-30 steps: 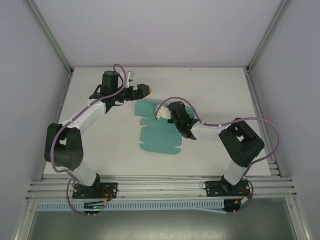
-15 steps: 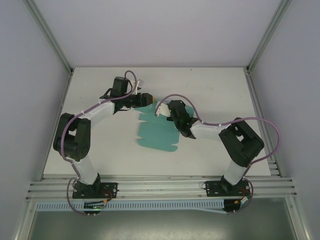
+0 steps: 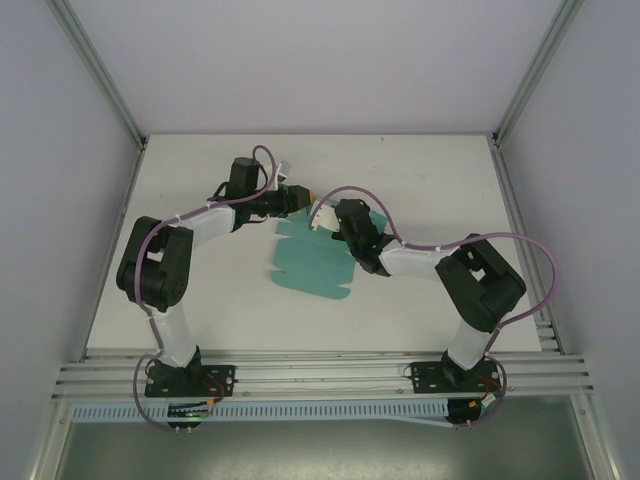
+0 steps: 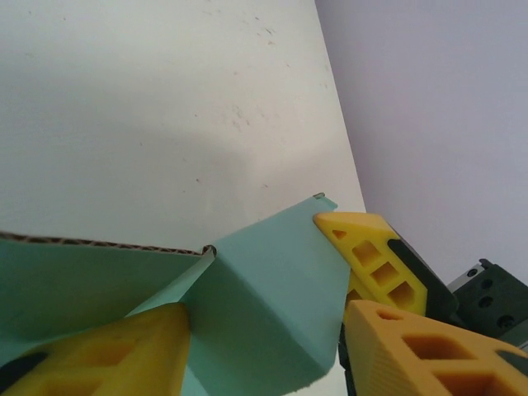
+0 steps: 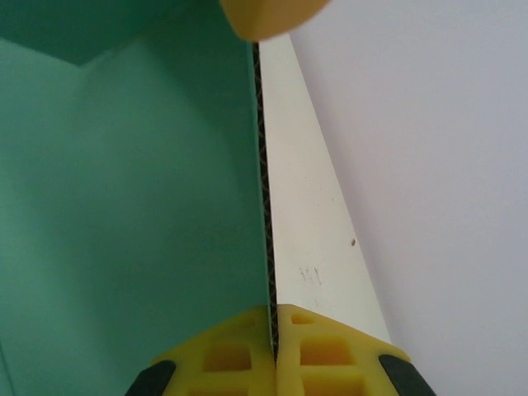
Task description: Assemble paper box
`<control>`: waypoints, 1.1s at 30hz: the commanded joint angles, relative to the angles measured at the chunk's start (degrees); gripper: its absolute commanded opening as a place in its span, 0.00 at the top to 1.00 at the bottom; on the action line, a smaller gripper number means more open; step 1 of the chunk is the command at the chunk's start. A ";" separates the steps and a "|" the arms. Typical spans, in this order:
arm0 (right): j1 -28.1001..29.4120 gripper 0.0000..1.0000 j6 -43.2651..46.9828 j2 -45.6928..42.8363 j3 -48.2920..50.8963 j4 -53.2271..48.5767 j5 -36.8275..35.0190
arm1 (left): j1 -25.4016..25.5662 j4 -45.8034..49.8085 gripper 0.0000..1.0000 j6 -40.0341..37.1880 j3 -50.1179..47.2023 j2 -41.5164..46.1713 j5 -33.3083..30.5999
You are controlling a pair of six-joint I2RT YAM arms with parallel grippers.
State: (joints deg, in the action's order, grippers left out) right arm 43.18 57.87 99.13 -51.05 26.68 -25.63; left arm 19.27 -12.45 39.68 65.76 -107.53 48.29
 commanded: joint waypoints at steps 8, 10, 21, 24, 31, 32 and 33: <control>1.50 1.00 2.52 1.48 0.94 4.97 3.75 | 1.52 -2.08 0.60 2.51 2.36 -1.24 0.39; 1.48 1.00 2.42 1.33 1.20 5.22 3.57 | 1.52 -1.27 0.64 2.61 2.53 -1.28 -0.77; 0.75 1.00 0.58 -1.37 3.35 6.30 2.78 | 1.57 3.88 0.38 -1.62 -0.92 4.18 -6.12; 0.26 1.00 0.28 -2.41 4.24 6.63 2.70 | 1.00 5.01 0.03 -3.12 -4.87 8.44 -9.54; -0.92 1.00 -1.55 -5.90 6.04 7.11 4.71 | -4.78 9.59 0.01 -3.94 -16.00 18.93 -17.04; -1.24 1.00 -1.94 -6.50 6.05 6.54 5.37 | -5.77 11.04 0.01 -4.25 -17.10 20.02 -18.94; -1.46 1.00 -2.35 -7.14 6.01 6.25 5.75 | -6.68 12.40 0.01 -4.26 -18.31 21.21 -20.90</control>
State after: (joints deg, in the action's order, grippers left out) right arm 42.46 58.11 95.09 -45.23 31.09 -22.00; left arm 14.83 -5.63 37.12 50.02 -88.95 34.20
